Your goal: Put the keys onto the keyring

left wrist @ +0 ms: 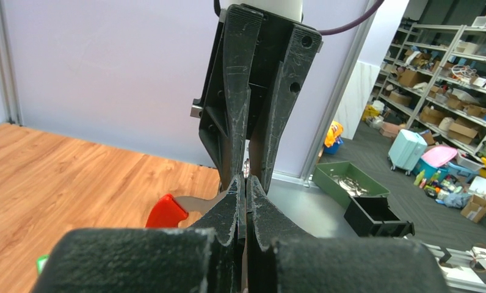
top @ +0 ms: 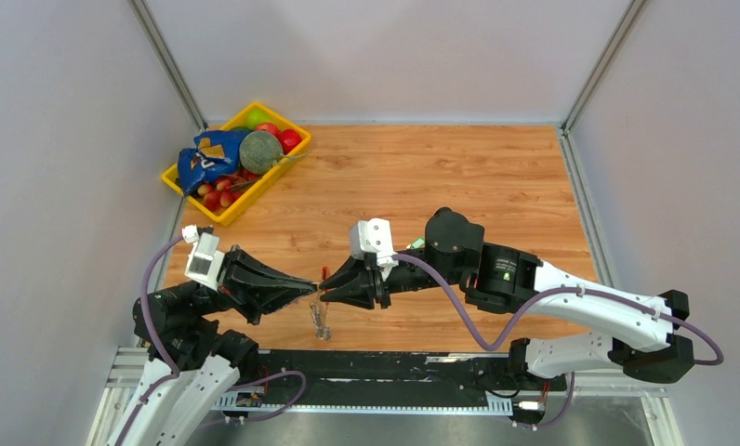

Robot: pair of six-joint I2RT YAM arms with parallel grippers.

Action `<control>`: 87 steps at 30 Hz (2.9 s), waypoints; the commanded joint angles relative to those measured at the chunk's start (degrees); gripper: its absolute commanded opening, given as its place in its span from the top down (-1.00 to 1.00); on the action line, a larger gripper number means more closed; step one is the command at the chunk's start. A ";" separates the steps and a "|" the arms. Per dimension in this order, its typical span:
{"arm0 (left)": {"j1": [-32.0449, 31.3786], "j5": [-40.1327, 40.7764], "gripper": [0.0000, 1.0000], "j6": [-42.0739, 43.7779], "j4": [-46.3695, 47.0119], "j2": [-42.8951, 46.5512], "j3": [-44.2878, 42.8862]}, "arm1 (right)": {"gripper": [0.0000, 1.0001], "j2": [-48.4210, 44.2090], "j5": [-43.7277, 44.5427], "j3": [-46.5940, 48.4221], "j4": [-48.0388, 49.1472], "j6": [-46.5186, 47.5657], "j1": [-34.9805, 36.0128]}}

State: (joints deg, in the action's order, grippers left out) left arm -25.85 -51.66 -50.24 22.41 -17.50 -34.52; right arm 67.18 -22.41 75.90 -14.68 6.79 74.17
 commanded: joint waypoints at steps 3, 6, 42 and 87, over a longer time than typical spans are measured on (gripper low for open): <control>-0.03 1.12 0.99 -1.60 4.37 0.74 0.51 | 0.53 0.51 1.00 2.06 4.31 0.47 0.62; 0.00 1.12 0.99 -1.49 4.32 0.98 0.57 | 0.57 0.50 1.12 1.95 4.72 0.35 0.71; -0.03 6.64 -0.03 8.66 -12.59 -3.37 -3.42 | 1.00 -17.43 17.56 -11.20 -1.20 -0.55 0.80; -12.39 36.02 -0.08 -17.96 -9.29 -90.42 -23.47 | 1.00 -33.44 54.51 -13.99 -19.91 -16.86 0.80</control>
State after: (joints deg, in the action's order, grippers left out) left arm -36.97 -17.37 -63.00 13.89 -105.97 -54.35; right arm 35.05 30.13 62.11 -36.21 -8.99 74.72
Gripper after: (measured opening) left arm 0.546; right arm 0.007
